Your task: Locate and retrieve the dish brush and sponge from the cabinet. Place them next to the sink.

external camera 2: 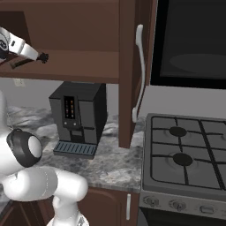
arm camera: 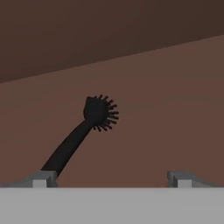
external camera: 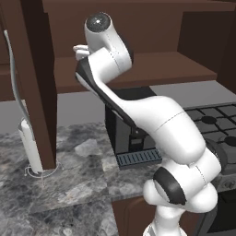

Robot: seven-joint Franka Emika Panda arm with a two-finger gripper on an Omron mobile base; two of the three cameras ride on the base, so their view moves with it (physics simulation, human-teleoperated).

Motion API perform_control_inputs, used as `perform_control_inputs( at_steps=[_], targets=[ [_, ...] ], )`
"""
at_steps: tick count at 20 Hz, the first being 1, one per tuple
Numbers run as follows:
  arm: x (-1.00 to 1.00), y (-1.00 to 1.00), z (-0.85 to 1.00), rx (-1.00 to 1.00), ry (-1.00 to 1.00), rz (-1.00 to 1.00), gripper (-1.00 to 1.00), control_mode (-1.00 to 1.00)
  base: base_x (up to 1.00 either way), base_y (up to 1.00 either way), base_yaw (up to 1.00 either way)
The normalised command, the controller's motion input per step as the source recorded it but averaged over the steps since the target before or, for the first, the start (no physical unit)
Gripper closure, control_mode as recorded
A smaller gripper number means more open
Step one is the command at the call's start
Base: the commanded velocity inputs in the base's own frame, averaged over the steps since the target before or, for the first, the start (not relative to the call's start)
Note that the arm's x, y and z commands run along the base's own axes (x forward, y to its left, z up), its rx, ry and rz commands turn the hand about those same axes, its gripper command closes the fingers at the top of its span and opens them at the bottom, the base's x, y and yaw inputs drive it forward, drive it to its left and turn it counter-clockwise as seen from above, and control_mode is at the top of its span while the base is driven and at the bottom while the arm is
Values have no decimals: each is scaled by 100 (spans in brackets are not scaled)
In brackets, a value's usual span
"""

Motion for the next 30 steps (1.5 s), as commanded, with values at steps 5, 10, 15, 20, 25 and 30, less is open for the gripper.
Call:
perform_control_inputs(
  at_steps=[5,10,15,20,25,30],
  targets=[
    [6,0,-34,0,-10,0,-100,-100,0,0,0],
    [11,0,-11,0,-7,0,-100,-100,0,0,0],
    [34,4,0,0,0,0,-100,-100,0,0,0],
    [43,21,0,-1,1,0,-100,-100,0,0,0],
    [36,39,0,-4,0,0,-100,-100,0,0,0],
    [24,33,2,-3,0,-1,-100,-100,0,0,0]
  ],
)
